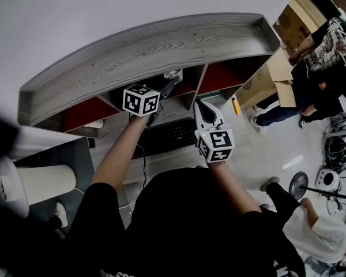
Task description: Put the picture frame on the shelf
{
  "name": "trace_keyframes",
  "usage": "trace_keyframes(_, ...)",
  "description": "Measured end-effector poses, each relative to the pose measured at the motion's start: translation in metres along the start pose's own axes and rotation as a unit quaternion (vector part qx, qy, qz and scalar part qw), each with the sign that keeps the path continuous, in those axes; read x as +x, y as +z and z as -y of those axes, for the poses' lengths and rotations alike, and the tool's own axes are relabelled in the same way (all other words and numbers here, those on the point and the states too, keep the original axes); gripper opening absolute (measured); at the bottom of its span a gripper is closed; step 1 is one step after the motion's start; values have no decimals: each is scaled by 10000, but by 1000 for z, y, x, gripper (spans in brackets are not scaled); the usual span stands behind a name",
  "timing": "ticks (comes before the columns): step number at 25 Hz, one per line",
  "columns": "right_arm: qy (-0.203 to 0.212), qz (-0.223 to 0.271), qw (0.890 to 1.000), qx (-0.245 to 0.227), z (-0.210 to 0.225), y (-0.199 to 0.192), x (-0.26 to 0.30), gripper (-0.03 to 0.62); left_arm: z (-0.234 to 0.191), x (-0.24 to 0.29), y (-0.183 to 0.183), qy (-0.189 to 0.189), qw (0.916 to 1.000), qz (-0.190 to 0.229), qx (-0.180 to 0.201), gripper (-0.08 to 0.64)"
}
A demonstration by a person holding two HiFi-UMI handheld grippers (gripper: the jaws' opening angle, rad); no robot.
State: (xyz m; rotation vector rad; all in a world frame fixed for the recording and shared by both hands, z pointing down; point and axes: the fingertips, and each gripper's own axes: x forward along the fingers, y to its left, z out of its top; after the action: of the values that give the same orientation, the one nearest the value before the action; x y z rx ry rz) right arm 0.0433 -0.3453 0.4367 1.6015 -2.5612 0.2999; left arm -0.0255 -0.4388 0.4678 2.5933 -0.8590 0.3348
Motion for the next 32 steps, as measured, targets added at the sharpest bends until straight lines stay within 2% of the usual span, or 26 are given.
trace_keyframes(10, -120, -10, 9999, 63, 16, -2, -5, 13, -20, 23, 5, 352, 9990, -245, -105, 60)
trace_keyframes(17, -126, -13, 9999, 109, 22, -1, -3, 13, -41, 28, 4, 785, 9956, -511, -53, 174)
trace_keyframes(21, -76, -58, 9999, 137, 21, -4, 0, 12, -47, 29, 5, 927, 9944, -501, -75, 228)
trace_keyframes(32, -56, -103, 9996, 249, 21, -10, -1, 12, -52, 25, 14, 924, 9954, -176, -194, 282)
